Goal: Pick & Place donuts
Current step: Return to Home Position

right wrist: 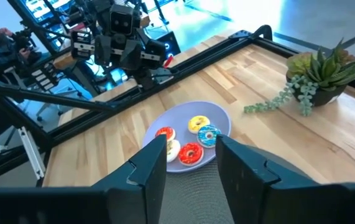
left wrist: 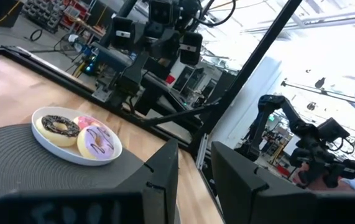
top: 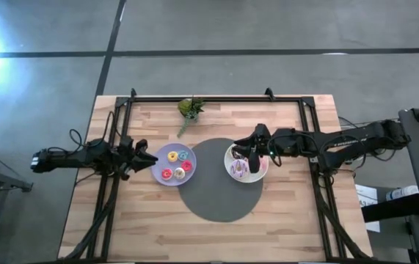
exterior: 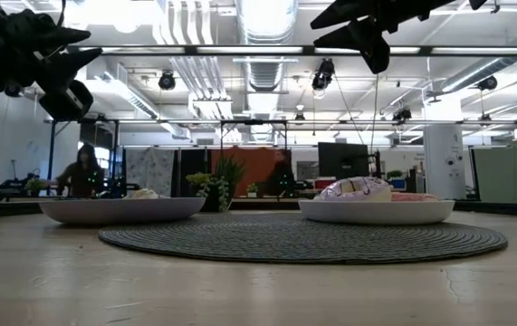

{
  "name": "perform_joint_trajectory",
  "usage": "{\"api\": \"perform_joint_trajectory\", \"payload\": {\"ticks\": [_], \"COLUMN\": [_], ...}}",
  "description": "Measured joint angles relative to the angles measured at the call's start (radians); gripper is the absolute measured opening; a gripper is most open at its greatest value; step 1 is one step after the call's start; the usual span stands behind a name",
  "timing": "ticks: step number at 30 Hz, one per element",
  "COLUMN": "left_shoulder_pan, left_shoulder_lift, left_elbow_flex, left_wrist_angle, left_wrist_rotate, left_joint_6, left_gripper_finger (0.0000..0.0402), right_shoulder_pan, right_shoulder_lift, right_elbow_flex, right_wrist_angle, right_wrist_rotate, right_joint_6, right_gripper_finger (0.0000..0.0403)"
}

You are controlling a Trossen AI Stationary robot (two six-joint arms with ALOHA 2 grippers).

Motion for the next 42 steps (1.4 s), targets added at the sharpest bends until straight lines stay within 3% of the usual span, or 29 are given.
{"api": "perform_joint_trajectory", "payload": {"ticks": [6,30,42], "left_shoulder_pan": [0.000,0.000,0.000], "left_shoulder_lift": [-0.034,-0.015,-0.012], "left_elbow_flex": [0.000,-0.002,-0.002], "left_wrist_angle": [-0.104,-0.106,-0.112], "left_wrist_rotate": [-0.003,-0.020,-0.043], "left_joint_6": [0.000,0.005,0.206], "left_gripper_finger": [0.0071,0.0071,0.0071], "right_shoulder_pan": [0.000,0.000,-0.003], "right_shoulder_lift": [0.000,0.001,0.001], "right_elbow_flex": [0.000,-0.002,-0.002], "right_wrist_angle": [0.000,0.000,-0.010], "right_wrist_rotate": [0.000,-0.003,-0.001], "right_joint_6": [0.000,-0.002,-0.017], "right_gripper_finger": [0.0123,0.0123,0.0132]}}
